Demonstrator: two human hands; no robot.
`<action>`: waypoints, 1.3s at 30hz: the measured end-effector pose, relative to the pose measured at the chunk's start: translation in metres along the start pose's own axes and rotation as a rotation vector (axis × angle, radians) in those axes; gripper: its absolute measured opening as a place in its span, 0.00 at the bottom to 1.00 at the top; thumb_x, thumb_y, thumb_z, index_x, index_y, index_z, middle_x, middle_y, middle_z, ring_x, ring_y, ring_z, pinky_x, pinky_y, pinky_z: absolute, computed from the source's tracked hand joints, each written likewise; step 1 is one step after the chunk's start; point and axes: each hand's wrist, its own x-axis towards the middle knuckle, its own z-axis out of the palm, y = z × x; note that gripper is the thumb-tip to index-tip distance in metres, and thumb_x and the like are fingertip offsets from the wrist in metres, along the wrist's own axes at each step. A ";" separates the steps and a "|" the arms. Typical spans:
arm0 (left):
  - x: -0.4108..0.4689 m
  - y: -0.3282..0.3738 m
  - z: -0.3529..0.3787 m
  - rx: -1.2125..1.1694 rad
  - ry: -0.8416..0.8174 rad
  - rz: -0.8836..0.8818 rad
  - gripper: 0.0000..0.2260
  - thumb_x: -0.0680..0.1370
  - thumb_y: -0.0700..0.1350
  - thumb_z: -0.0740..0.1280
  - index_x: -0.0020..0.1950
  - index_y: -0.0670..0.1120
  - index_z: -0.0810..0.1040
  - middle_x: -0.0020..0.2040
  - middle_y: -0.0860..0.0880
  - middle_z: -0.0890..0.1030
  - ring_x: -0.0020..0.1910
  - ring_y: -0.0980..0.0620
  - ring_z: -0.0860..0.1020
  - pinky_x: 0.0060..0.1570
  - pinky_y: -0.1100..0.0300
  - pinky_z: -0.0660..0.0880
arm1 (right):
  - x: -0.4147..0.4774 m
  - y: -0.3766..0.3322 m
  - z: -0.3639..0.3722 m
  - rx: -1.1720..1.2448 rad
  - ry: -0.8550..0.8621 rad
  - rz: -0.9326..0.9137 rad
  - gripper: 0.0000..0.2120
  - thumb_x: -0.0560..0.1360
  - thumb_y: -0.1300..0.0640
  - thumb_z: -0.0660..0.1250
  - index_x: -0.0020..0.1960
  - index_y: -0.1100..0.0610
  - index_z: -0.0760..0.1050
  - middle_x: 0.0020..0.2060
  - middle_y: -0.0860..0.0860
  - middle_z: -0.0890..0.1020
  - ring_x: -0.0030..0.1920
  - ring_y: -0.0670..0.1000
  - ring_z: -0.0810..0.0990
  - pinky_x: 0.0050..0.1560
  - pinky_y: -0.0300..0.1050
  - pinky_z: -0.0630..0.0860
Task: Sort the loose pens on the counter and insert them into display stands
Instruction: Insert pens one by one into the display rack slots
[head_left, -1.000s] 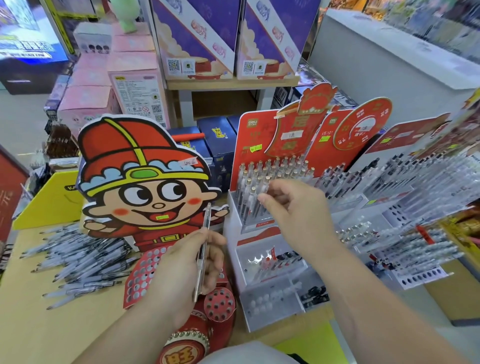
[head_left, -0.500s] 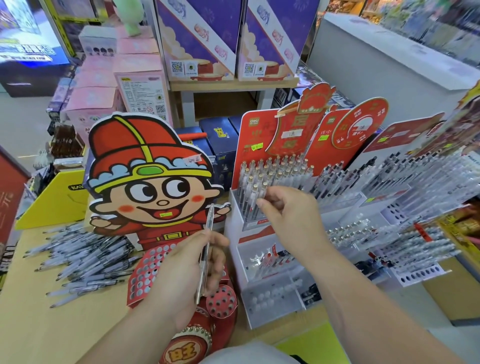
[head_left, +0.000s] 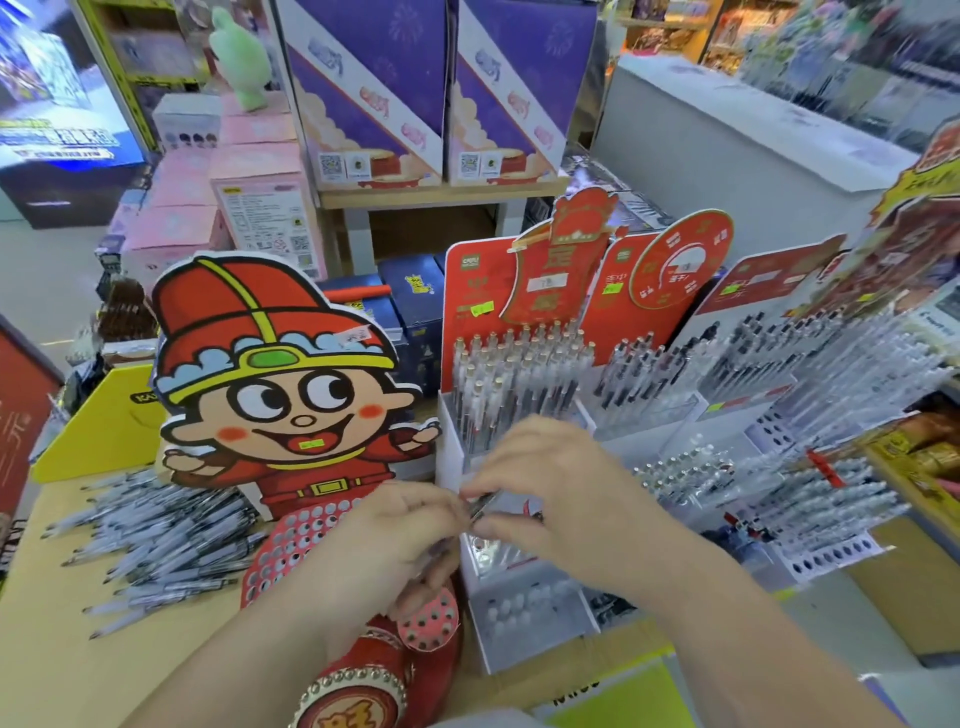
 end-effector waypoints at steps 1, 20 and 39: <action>0.000 0.002 0.002 -0.004 -0.020 0.017 0.09 0.79 0.39 0.67 0.39 0.39 0.78 0.26 0.45 0.73 0.18 0.54 0.67 0.18 0.66 0.63 | -0.003 0.001 -0.001 0.005 -0.009 0.008 0.15 0.73 0.43 0.68 0.50 0.52 0.85 0.44 0.44 0.85 0.49 0.45 0.77 0.51 0.45 0.77; 0.031 0.023 0.069 0.028 0.411 0.288 0.12 0.78 0.36 0.70 0.37 0.46 0.85 0.30 0.38 0.81 0.25 0.43 0.78 0.24 0.58 0.73 | -0.030 0.049 -0.027 0.095 0.107 0.065 0.16 0.75 0.39 0.65 0.45 0.49 0.84 0.36 0.43 0.82 0.40 0.44 0.78 0.44 0.45 0.76; 0.072 0.005 0.049 0.509 0.959 0.372 0.07 0.74 0.50 0.75 0.50 0.53 0.81 0.43 0.57 0.81 0.43 0.62 0.79 0.41 0.72 0.75 | 0.017 0.080 -0.036 0.476 0.368 0.193 0.05 0.76 0.56 0.74 0.50 0.53 0.80 0.39 0.40 0.81 0.42 0.42 0.80 0.44 0.31 0.75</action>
